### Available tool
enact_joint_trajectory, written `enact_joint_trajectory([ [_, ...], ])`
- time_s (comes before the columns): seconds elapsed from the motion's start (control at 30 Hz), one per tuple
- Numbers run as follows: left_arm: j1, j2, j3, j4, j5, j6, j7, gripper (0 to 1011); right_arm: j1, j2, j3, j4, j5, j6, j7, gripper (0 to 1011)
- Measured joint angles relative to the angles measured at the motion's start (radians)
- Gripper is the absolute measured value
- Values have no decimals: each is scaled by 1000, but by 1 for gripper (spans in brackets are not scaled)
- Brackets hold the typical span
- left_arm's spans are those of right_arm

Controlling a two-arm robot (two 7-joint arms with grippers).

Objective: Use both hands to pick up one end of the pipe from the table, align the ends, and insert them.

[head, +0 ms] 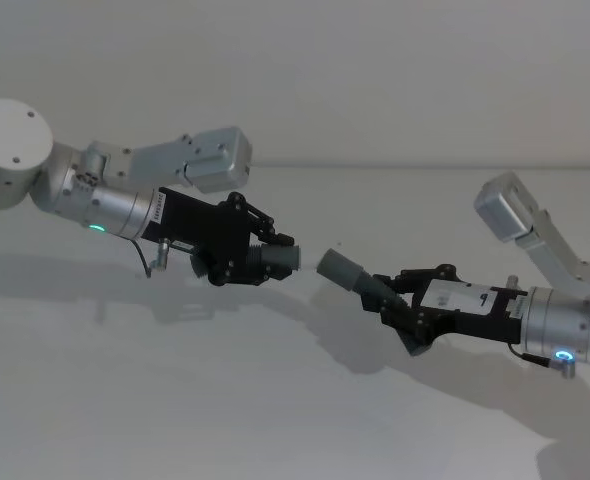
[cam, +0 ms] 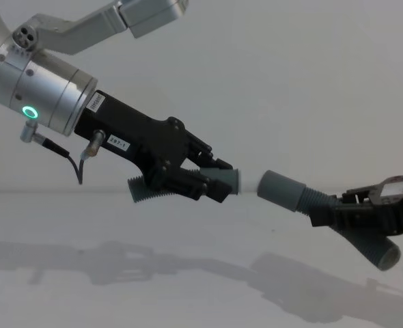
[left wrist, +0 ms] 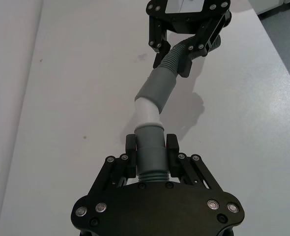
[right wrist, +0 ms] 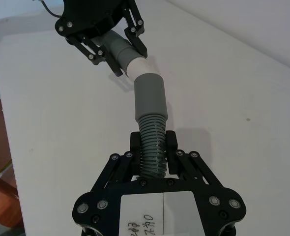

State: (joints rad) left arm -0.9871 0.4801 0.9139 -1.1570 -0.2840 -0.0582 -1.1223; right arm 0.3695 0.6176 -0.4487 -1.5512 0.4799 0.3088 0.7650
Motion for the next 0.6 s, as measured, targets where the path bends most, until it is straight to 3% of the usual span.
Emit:
enact_joint_trajectory([
  [0.6, -1, 15, 15, -20, -8, 8, -1, 343, 6, 10, -7, -8, 19, 5, -9, 283],
])
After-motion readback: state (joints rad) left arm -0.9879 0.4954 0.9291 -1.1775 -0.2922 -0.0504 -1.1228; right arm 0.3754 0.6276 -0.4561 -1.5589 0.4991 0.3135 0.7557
